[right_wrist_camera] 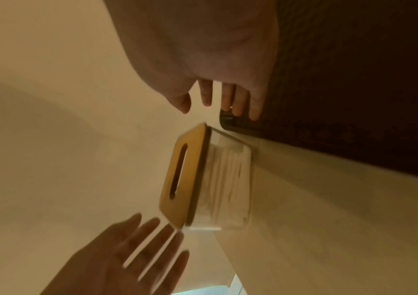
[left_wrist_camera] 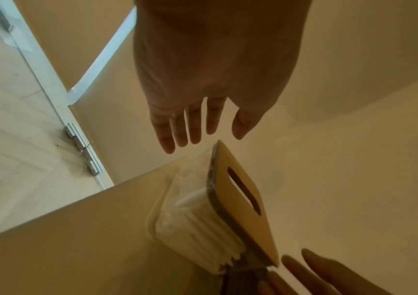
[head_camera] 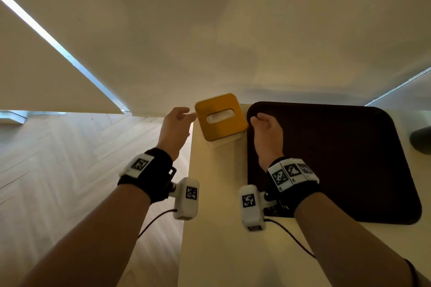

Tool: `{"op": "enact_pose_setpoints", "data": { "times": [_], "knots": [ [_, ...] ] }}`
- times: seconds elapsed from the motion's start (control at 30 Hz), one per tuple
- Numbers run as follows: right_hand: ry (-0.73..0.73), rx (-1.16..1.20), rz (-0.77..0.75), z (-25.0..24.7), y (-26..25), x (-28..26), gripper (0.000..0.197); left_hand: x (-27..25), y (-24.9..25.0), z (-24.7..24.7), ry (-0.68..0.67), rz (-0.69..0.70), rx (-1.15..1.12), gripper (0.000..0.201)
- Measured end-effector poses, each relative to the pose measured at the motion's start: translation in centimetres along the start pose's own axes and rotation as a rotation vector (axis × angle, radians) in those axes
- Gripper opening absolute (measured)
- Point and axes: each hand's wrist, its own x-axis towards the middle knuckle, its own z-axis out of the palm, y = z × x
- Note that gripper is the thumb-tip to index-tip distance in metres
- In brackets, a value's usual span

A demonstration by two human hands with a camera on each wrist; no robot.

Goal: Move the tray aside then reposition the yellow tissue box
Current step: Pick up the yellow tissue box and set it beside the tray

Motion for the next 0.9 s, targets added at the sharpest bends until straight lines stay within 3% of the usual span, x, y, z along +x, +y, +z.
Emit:
{"op": "enact_pose_setpoints", "data": {
  "times": [0.27,0.7,0.9],
  "knots": [
    [-0.175,-0.178,-0.089,0.9,-0.4,2.1,0.031,-2.1,-1.6,2.2,0.024,-0.046,-0.036,0.042],
    [-0.183,-0.119,-0.073,2.8,0.4,1.7,0.019,0.7,-0.4,0.2,-0.018,-0.023,-0.007,0.049],
    [-0.176,-0.084,-0.06,3.5,0.8,1.7,0.023,1.7,-0.2,-0.4,-0.048,-0.003,-0.026,0.051]
  ]
}}
